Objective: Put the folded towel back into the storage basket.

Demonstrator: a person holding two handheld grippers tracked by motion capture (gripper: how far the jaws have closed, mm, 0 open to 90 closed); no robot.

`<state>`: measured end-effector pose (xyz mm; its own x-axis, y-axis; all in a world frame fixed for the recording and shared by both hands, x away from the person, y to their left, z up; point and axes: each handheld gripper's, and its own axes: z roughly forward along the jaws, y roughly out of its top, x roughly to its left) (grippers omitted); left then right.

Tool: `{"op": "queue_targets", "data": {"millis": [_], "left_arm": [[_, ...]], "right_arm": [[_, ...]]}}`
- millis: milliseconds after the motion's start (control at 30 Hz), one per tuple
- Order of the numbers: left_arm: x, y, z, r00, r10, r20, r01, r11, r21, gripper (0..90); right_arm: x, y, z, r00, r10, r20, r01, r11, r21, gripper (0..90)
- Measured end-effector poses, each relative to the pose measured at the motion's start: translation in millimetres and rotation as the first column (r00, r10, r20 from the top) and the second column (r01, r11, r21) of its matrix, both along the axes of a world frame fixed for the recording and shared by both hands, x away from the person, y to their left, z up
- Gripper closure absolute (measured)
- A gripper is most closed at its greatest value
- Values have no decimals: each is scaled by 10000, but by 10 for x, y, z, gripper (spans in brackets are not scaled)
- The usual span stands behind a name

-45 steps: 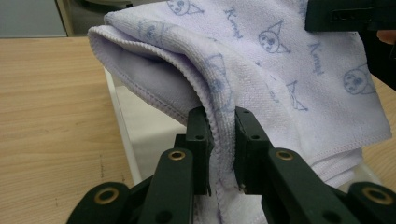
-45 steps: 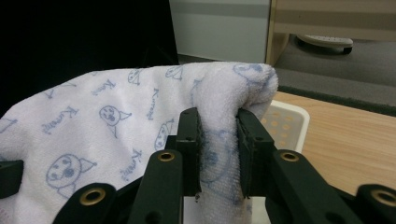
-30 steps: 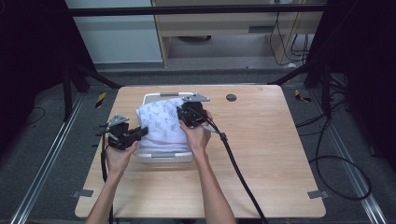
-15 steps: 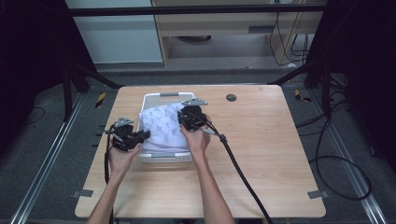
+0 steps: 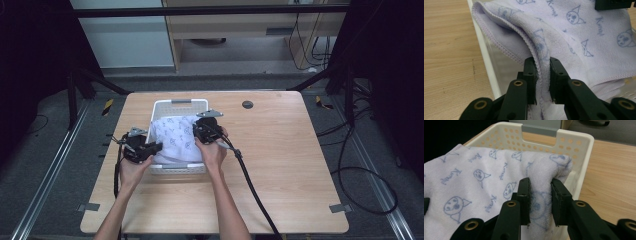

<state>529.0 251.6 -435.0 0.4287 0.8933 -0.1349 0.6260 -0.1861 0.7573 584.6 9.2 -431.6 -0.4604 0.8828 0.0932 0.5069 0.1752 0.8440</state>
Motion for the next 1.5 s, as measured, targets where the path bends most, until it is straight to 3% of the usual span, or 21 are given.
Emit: {"op": "queue_targets", "data": {"millis": [333, 500, 700, 800, 867, 1100, 1233, 1500], "left_arm": [[17, -22, -38, 9999, 95, -144, -91, 9996, 273, 748], [1, -8, 1, 9993, 364, 43, -365, 9990, 240, 715], [-69, 3, 148, 9973, 426, 599, -425, 9991, -24, 688], [-115, -17, 226, 9944, 416, 969, -423, 9991, 59, 668], [-139, -28, 269, 9933, 356, 1098, -356, 9994, -19, 654], [-231, -80, 372, 9895, 105, 1443, -71, 9997, -243, 579], [-291, -97, 398, 9865, 24, 1637, 25, 9995, -302, 512], [-388, -109, 355, 9811, -107, 1932, 122, 9999, -64, 430]], "right_arm": [[18, 3, -48, 9997, 114, -197, -120, 9994, -334, 682], [12, -4, -23, 9999, 103, 5, -102, 9988, -473, 648], [-62, -70, 58, 9993, 225, 283, -215, 9992, -349, 606], [-117, -125, 114, 9983, 262, 516, -249, 9993, -272, 562], [-142, -161, 145, 9975, 285, 654, -263, 9990, -349, 529], [-273, -363, 292, 9941, 219, 1065, -225, 9997, 44, 406], [-383, -541, 366, 9908, 305, 1315, -329, 9993, 164, 319], [-556, -821, 362, 9887, 405, 1446, -442, 9988, 223, 256]]}}
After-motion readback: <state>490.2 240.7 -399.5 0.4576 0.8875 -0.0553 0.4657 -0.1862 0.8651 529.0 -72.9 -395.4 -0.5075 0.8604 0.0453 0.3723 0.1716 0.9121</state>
